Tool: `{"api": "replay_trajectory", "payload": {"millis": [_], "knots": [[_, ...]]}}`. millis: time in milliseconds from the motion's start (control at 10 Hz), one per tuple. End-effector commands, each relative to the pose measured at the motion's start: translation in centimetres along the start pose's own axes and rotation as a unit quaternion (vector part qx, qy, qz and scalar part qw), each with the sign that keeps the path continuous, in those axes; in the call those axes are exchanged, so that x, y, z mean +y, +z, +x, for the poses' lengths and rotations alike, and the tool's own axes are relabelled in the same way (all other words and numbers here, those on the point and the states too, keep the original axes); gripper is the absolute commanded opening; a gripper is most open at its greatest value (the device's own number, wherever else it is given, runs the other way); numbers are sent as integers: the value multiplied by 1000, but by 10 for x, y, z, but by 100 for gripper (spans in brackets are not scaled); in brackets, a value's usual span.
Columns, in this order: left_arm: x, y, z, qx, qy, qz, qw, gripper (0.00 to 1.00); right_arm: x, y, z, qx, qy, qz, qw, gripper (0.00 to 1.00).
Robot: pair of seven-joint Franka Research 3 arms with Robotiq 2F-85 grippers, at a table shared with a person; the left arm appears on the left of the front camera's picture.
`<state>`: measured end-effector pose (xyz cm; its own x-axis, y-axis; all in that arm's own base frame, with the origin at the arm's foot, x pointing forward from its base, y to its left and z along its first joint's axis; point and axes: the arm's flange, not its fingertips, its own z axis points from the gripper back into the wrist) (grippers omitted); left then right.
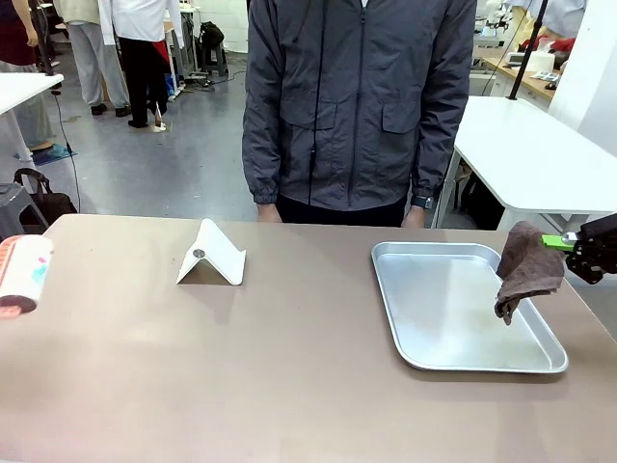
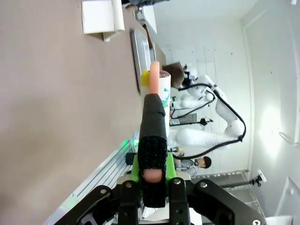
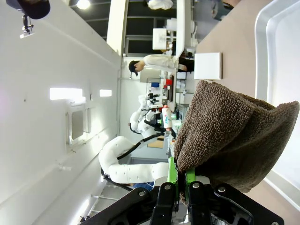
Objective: Clean the surface of the table.
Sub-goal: Clean the area not pointed to by the person, then return the Lint Roller and towel to their original positions.
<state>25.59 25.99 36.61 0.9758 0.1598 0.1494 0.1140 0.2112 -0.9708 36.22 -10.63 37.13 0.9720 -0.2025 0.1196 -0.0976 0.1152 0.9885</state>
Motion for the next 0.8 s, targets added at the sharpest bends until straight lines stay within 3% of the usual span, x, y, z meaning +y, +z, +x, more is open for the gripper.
{"api": "replay_trajectory", "payload": {"millis": [0, 700], "knots": [[17, 15, 4, 17, -10, -15, 1000, 22, 4, 0, 2, 3, 6, 3, 1000, 7], [10, 4, -2, 8, -1, -5, 1000, 22, 4, 0, 2, 3, 6, 3, 1000, 7]]}}
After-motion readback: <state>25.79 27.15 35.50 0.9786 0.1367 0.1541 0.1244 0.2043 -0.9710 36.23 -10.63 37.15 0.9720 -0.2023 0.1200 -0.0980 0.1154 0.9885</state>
